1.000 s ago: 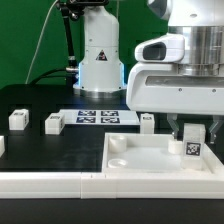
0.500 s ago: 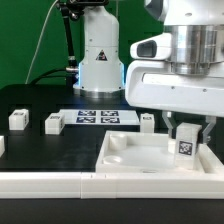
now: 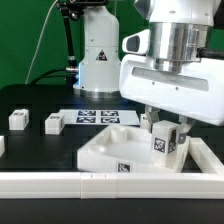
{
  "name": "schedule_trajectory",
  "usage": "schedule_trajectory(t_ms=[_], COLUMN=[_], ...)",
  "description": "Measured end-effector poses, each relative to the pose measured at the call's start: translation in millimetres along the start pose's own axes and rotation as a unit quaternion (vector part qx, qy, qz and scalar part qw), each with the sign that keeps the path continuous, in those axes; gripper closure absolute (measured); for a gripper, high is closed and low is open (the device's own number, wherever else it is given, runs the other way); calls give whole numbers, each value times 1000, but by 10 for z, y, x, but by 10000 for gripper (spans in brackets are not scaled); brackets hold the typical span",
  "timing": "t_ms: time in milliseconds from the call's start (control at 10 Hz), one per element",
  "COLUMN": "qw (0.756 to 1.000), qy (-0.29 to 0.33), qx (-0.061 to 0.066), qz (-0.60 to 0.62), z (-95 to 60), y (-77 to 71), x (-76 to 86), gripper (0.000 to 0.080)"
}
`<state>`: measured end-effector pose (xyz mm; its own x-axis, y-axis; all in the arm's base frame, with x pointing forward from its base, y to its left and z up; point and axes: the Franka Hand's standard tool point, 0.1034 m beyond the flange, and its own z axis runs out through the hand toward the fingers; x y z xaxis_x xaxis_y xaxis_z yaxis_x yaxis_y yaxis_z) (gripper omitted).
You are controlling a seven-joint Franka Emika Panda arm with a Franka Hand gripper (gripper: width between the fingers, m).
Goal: Assemble one leg
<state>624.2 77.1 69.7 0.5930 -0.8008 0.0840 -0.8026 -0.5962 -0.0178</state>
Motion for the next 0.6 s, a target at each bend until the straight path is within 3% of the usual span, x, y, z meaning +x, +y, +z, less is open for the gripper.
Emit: schedule_trajectory(t_ms=[100, 200, 300, 600], qw=[1000, 1000, 1000, 1000], qy=[0, -1, -1, -1], qx=[0, 0, 1, 1], qz=[1, 1, 2, 2], z=[0, 0, 0, 1], y=[0, -1, -1, -1], x=[0, -1, -1, -1], gripper=[255, 255, 171, 151])
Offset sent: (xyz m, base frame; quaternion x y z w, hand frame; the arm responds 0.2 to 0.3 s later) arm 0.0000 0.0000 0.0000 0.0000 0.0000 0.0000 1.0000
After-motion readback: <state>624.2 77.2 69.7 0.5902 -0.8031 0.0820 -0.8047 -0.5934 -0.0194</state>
